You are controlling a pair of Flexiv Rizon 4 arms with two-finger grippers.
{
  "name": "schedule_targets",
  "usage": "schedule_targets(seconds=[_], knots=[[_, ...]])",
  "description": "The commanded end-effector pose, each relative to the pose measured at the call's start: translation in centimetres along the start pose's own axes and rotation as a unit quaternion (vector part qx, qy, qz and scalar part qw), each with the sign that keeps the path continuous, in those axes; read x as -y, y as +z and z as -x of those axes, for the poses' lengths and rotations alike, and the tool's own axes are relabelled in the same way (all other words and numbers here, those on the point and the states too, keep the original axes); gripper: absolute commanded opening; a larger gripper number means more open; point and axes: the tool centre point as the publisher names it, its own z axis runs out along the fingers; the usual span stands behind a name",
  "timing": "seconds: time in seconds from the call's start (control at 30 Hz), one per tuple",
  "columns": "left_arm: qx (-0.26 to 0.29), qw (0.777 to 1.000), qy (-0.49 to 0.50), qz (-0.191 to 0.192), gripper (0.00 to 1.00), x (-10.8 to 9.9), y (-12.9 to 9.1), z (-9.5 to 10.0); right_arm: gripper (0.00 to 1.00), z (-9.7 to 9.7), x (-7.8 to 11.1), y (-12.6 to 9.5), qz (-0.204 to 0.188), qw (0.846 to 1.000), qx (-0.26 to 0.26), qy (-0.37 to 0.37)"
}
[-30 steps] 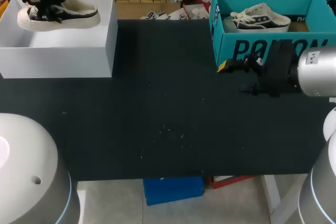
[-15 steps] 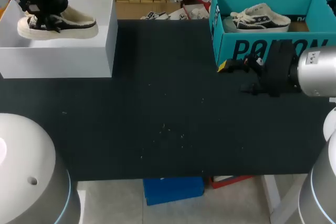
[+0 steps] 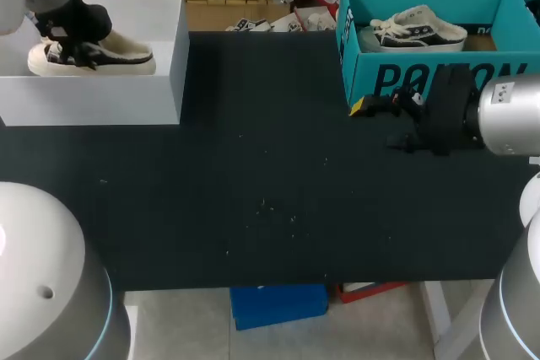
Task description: Take the shoe out of the shoebox, open the shoe tongue, remove and reinsert the insole, then place the shoe into the shoebox
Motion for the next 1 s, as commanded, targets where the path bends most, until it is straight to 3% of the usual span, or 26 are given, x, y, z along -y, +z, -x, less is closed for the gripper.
schedule_targets(seconds=[0.03, 0.77, 0.8, 0.83, 0.93, 1.0], knots=[[-0.002, 1.0, -0.002, 0.003, 0.0, 0.2, 1.1, -0.3, 1.0, 0.0, 0.0, 0.0, 0.0, 1.0, 0.0, 0.0], [-0.03, 0.999, -0.014, 0.005, 0.0, -0.3, 3.5, -0.7, 1.0, 0.0, 0.0, 0.0, 0.0, 1.0, 0.0, 0.0], [-0.031, 0.999, -0.015, 0.005, 0.11, -0.3, 3.5, -0.7, 1.0, 0.0, 0.0, 0.0, 0.0, 1.0, 0.0, 0.0], [-0.031, 0.999, -0.015, 0.006, 0.27, -0.3, 3.6, -0.7, 1.0, 0.0, 0.0, 0.0, 0.0, 1.0, 0.0, 0.0], [-0.033, 0.999, -0.016, 0.004, 0.38, -0.3, 3.5, -0.7, 1.0, 0.0, 0.0, 0.0, 0.0, 1.0, 0.0, 0.0], [-0.032, 0.999, -0.015, 0.003, 0.54, -0.2, 3.3, -0.7, 1.0, 0.0, 0.0, 0.0, 0.0, 1.0, 0.0, 0.0]])
